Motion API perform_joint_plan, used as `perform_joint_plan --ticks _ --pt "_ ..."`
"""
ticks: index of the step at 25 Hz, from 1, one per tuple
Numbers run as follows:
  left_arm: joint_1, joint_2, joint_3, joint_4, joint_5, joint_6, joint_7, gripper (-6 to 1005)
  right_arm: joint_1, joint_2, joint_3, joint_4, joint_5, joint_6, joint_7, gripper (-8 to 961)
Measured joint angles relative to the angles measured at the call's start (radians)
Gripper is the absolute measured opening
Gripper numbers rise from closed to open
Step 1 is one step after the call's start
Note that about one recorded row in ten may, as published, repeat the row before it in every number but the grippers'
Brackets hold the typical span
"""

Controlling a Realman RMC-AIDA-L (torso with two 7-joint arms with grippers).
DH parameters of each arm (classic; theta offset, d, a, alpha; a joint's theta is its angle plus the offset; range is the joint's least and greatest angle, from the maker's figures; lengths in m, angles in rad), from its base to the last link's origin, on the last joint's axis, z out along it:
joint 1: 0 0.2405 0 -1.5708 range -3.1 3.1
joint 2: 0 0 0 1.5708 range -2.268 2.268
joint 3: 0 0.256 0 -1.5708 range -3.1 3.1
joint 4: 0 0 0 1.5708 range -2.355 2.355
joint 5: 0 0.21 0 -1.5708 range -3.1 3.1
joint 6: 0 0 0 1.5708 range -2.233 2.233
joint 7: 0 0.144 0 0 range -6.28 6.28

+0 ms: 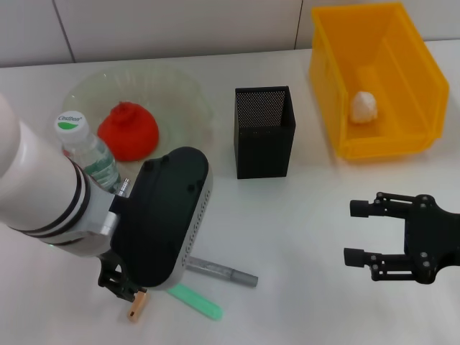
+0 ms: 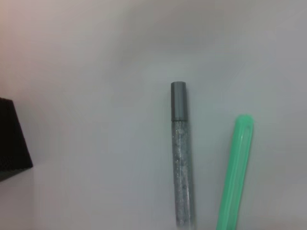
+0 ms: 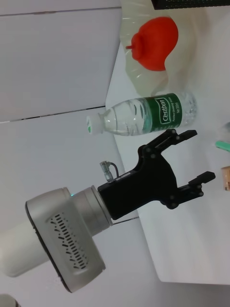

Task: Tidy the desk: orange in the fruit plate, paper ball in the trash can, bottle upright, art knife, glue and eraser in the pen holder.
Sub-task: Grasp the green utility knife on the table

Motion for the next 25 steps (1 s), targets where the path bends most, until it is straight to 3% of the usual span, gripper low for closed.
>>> perform_joint_plan --ticks 25 --pt "-0.002 0.0 0.041 0.009 0.016 -0.004 0.004 797 0.001 0.0 0.012 0.003 0.017 -0.014 0.011 773"
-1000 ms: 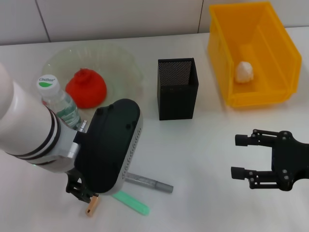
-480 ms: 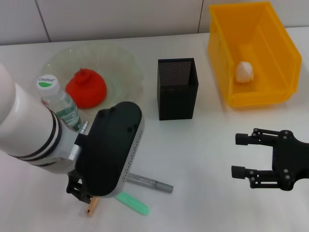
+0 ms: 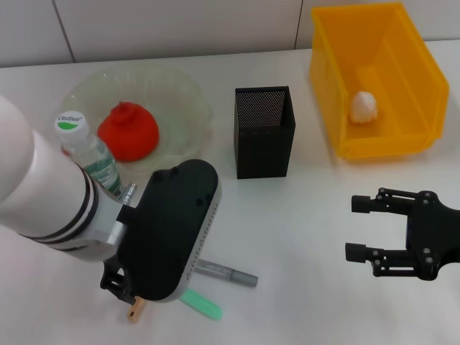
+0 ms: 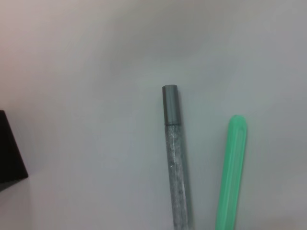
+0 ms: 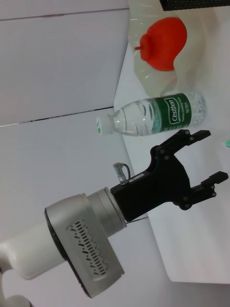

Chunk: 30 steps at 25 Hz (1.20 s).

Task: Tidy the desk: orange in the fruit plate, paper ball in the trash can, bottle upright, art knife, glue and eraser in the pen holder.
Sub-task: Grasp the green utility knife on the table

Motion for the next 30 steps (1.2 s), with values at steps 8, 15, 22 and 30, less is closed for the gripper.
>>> perform_joint_plan --ticks 8,15,22,30 --pt "-0.002 -0.001 0.032 0.007 -0.002 -0.001 -0.005 797 0.0 -0.002 0.002 0.0 0.0 -0.003 0.001 774" --pt "-0.002 -0.001 0.048 0.017 -0.009 0.001 -0.01 797 0.002 -0.002 0.003 0.0 0.0 -0.009 0.002 774" --pt "-0.001 -0.001 0.038 -0.002 -0.003 -0.015 -0.003 797 0.003 -0.003 0.003 0.0 0.0 -0.009 0.003 774" --pt "-0.004 -0.001 0.046 0.0 -0.012 -0.018 -0.004 797 0.002 -0.002 0.003 0.0 0.0 -0.01 0.003 774"
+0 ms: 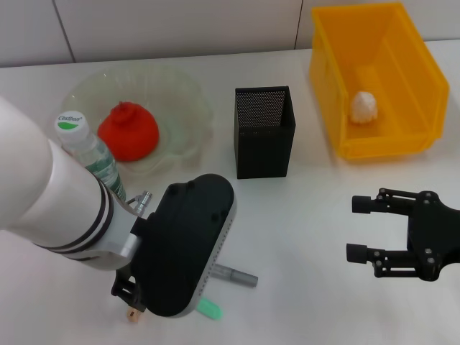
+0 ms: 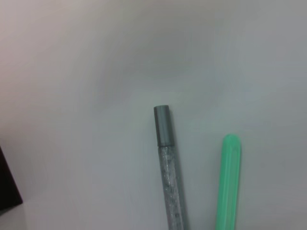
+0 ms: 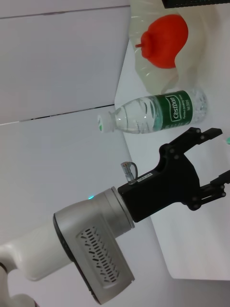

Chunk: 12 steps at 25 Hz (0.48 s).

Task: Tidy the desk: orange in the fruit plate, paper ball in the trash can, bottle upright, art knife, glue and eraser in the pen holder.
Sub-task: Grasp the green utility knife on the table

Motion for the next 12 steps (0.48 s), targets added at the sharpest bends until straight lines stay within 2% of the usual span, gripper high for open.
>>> perform_joint_plan --ticks 12 --pt "-0.002 0.0 0.028 -0.001 -0.032 0.0 -0.008 796 0.001 -0.001 0.0 0.0 0.0 -0.001 0.01 774"
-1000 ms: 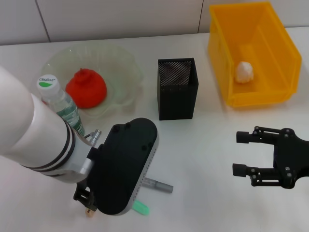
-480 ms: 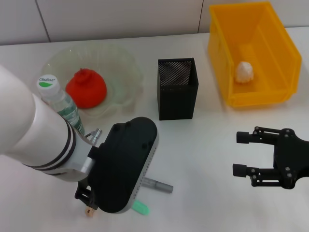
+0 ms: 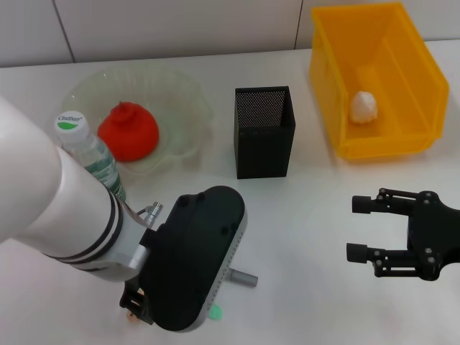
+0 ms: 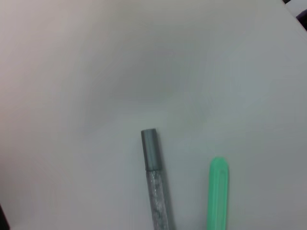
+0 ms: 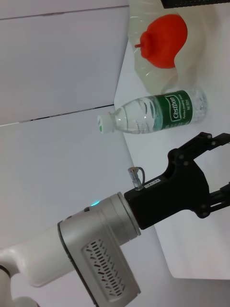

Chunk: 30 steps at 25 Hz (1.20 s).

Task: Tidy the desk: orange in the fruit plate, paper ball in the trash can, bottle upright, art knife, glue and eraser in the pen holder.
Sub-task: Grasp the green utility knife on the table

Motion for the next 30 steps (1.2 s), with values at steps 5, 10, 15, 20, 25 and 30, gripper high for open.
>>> perform_joint_plan --ticks 5,10,15,20,25,30 --pt "0.0 0.0 0.008 0.001 -0.02 -0.002 -0.001 796 -0.001 0.0 0.0 0.0 0.0 0.0 0.0 774" --pt "0.0 0.0 0.036 -0.007 -0.023 -0.018 -0.001 796 -0.004 0.001 0.0 0.0 0.0 0.0 0.0 774" --pt "-0.001 0.0 0.055 -0.01 -0.023 -0.028 -0.002 762 -0.006 0.001 0.0 0.0 0.0 0.0 0.0 774" --pt "-0.014 0.0 0.061 -0.029 -0.023 -0.041 -0.018 706 -0.009 0.001 0.0 0.002 0.0 -0.003 0.0 774" --pt "-0.042 0.0 0.081 -0.063 -0.027 -0.051 -0.034 660 -0.01 0.001 0.009 0.006 0.0 -0.011 0.0 774" --pt "-0.072 0.0 0.089 -0.095 -0.06 -0.052 -0.043 637 -0.011 0.001 0.011 0.01 0.0 -0.014 0.0 774"
